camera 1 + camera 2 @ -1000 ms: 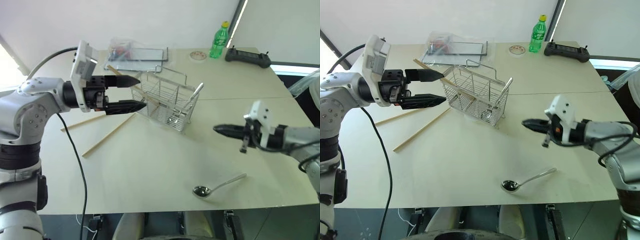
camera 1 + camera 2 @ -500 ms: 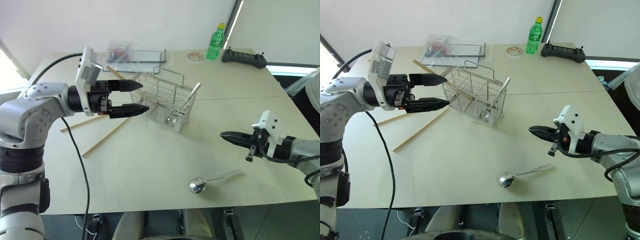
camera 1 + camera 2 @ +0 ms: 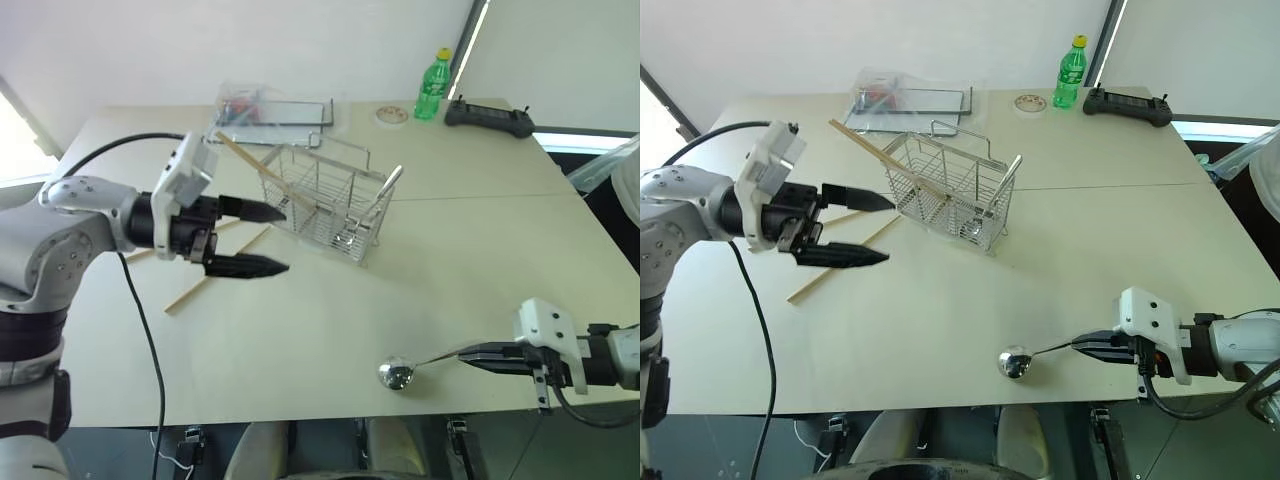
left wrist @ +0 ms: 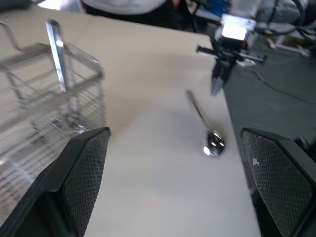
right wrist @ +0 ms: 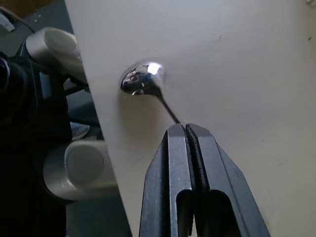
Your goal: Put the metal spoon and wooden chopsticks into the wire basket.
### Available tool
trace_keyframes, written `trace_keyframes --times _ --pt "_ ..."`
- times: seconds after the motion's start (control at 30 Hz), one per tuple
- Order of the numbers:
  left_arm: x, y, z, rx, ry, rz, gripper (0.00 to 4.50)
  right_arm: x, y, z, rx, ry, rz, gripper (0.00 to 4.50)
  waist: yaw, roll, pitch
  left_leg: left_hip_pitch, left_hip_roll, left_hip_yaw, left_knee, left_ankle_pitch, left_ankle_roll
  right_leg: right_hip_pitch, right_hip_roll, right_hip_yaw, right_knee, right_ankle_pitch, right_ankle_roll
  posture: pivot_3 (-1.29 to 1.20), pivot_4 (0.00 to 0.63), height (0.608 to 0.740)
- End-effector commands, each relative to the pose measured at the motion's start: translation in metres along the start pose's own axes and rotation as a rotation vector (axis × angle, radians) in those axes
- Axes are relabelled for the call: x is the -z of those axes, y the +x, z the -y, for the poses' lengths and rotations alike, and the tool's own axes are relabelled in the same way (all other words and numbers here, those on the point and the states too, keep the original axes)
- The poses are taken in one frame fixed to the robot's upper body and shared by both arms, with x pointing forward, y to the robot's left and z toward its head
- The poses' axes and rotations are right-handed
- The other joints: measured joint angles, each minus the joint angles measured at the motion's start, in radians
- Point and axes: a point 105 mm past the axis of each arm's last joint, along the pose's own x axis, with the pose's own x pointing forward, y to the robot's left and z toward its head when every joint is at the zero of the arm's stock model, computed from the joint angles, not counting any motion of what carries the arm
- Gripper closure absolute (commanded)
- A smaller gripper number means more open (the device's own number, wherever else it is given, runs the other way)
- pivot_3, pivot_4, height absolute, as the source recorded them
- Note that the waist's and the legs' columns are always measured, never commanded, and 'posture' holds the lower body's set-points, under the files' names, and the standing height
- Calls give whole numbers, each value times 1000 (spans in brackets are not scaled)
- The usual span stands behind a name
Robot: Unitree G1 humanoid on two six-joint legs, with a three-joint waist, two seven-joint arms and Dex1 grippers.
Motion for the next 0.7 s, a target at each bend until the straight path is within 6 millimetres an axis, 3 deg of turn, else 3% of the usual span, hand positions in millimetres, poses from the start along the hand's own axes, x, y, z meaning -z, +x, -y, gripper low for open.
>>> trace_keyframes --times 0.03,0.07,0.27,0.7 --pt "8 5 26 119 46 -90 0 -11 6 2 -14 -63 17 3875 0 0 0 0 1 1 0 0 0 0 0 0 0 0 0 0 150 725" --pt "14 6 30 141 58 -121 0 -12 8 2 -22 -67 19 3532 2 0 0 0 1 2 0 0 0 -1 0 0 0 0 -1 0 150 725" --pt "30 11 35 175 107 -187 0 -11 26 8 -36 -155 18 518 13 0 0 -2 2 2 -1 0 0 -2 0 -1 -1 2 -5 0 150 725" --pt "31 20 38 217 132 -180 0 -1 59 9 -135 -113 57 518 9 0 0 -2 2 2 -1 0 0 -2 0 -1 -1 2 -5 0 150 725"
